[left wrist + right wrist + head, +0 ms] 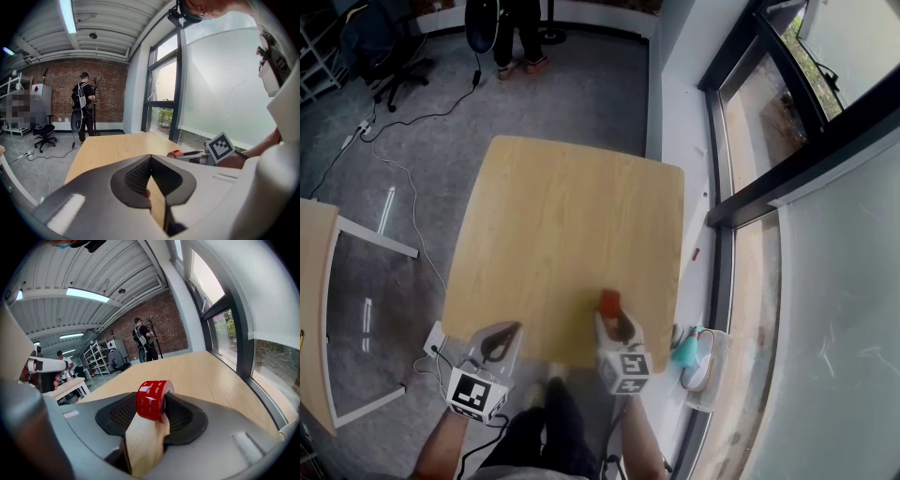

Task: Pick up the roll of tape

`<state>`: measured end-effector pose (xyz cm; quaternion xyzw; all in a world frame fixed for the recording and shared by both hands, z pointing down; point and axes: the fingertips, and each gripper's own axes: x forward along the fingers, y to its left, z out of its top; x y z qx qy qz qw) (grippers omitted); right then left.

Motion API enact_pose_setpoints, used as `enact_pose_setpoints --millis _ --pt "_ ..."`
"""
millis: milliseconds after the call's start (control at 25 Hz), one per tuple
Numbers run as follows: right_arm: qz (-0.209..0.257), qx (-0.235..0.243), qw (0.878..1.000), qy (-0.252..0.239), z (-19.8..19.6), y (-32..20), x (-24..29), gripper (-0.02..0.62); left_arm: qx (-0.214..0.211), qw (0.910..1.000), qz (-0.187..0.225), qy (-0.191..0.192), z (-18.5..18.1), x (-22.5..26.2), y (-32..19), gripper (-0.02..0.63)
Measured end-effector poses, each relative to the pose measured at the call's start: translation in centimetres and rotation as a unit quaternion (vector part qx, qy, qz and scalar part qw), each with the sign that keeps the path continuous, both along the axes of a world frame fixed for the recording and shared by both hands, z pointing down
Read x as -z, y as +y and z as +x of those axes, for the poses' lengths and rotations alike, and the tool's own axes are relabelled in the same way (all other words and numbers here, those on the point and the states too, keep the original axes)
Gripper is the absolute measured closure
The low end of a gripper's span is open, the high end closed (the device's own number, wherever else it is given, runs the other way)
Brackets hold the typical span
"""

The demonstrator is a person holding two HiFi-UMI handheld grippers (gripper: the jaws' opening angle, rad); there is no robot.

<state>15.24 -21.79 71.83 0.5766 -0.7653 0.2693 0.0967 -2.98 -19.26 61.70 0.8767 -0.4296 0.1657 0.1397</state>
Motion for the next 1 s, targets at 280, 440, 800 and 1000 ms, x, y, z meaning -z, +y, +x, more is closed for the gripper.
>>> enact_pose_setpoints --millis 280,440,800,1000 --pt "0.012 -0.004 1.000 -0.004 0.0 0.1 1.8 0.391 -0.002 0.9999 0.013 0.005 0.1 1.5 0.2 0.606" --pt "0.021 -0.010 1.000 -0.003 0.1 0.3 3.2 0.391 -0.005 0.9997 0.023 0.009 0.0 2.4 0.4 0.606" --pt "0.054 -0.006 0.999 0.003 0.0 1.5 7.8 0.391 -0.009 0.9990 0.042 0.010 0.0 4.8 1.6 0.606" --pt "0.075 -0.009 0.997 0.005 -0.2 2.6 10.8 0.391 -0.010 0.9977 0.064 0.018 -0.3 7.0 2.1 0.606"
